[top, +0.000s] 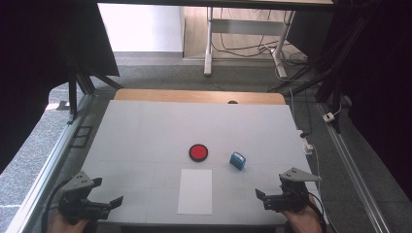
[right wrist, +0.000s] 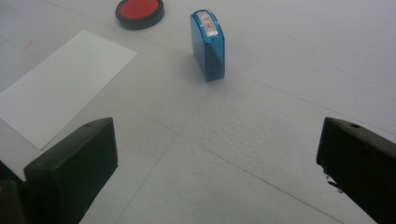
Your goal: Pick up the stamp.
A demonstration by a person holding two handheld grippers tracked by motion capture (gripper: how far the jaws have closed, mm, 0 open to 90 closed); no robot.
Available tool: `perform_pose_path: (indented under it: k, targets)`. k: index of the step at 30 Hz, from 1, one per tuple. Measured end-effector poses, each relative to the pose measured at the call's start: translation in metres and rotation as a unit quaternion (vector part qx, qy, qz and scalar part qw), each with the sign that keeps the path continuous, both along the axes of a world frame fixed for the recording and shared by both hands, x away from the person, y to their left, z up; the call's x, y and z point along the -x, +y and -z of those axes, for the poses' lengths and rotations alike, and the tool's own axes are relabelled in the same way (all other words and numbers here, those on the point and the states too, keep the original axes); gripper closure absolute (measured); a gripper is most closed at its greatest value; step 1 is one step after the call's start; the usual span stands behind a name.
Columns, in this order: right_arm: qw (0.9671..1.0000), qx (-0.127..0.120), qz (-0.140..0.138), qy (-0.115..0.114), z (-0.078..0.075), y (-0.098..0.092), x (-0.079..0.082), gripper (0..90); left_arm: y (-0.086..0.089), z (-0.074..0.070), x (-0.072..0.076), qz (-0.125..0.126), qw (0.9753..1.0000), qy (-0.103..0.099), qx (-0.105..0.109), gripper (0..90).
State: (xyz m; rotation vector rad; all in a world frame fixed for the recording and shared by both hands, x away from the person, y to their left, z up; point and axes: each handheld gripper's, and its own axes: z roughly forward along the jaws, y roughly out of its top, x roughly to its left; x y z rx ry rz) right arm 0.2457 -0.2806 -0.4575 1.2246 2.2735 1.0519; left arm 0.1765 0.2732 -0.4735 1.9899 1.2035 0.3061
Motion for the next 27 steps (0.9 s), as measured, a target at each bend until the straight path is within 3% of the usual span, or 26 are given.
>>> perform_pose_path:
  k: [7, 19, 27]
  targets:
    - [1.0, 0.005, -0.008, 0.0, 0.0003, 0.0015, 0.0005, 0.0, -0.0025, -0.0002, 0.0007, 0.001, 0.9999, -0.003, -0.011, 0.0]
    - [0.9997, 0.009, -0.021, 0.004, 0.0, 0.0034, 0.0003, 0.0, -0.0016, -0.0002, 0.0006, 0.002, 1.0, -0.002, -0.007, 0.0]
    - [0.9992, 0.01, -0.033, -0.022, -0.0061, 0.0064, 0.0006, 0.0, -0.0009, 0.0001, 0.0003, 0.001, 1.0, 0.0, -0.004, 0.0]
